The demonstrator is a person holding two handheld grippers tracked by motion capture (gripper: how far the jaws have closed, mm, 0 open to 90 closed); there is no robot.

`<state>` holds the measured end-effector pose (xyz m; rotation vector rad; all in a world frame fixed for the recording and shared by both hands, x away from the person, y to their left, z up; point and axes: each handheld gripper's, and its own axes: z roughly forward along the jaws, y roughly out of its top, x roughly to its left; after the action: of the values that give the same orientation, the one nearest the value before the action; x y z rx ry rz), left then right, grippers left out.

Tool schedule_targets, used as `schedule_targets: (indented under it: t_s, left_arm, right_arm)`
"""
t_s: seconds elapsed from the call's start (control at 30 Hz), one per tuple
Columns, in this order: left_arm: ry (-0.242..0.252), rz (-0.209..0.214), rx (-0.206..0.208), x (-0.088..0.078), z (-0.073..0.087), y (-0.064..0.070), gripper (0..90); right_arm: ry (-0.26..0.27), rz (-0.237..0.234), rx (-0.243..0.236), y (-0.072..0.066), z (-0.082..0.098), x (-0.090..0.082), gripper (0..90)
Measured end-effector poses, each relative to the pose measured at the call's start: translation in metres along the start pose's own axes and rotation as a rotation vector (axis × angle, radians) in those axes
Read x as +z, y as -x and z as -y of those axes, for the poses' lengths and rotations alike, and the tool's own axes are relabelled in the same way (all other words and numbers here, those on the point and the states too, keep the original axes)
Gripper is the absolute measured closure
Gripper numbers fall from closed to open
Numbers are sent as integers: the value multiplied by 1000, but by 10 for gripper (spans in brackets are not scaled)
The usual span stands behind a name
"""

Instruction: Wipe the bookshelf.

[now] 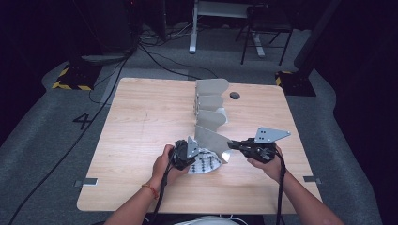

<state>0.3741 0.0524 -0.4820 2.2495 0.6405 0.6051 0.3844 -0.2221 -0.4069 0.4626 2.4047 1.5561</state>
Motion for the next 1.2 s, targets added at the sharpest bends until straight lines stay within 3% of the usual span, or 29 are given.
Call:
schedule_targets:
  t_s: [0.3, 0.4, 0.5, 0.63, 0.87, 0.97, 1.2]
  left_arm:
    - [34, 116, 90, 26, -28, 46, 745]
    - [30, 128, 123, 31, -35, 55, 745]
    - [28, 123, 139, 32, -35, 55, 746]
    - [27, 99, 115, 26, -29, 45, 746]
    - [-1, 9, 30, 0, -10, 6, 745]
    - [0, 1, -5, -10, -3, -7, 743]
    - [11, -37, -23, -42, 11, -32, 739]
  right_arm:
    - [-1, 13, 4, 0, 0, 0, 900]
    - [0, 14, 10, 2, 1, -1, 900]
    - [0, 14, 8, 3, 1, -2, 900]
    - [-3, 18, 6, 3, 1, -2, 899]
    - [-5, 18, 9, 4, 1, -2, 898]
    - [-6, 20, 9, 4, 1, -2, 896]
    - [-42, 26, 4, 6, 3, -1, 836]
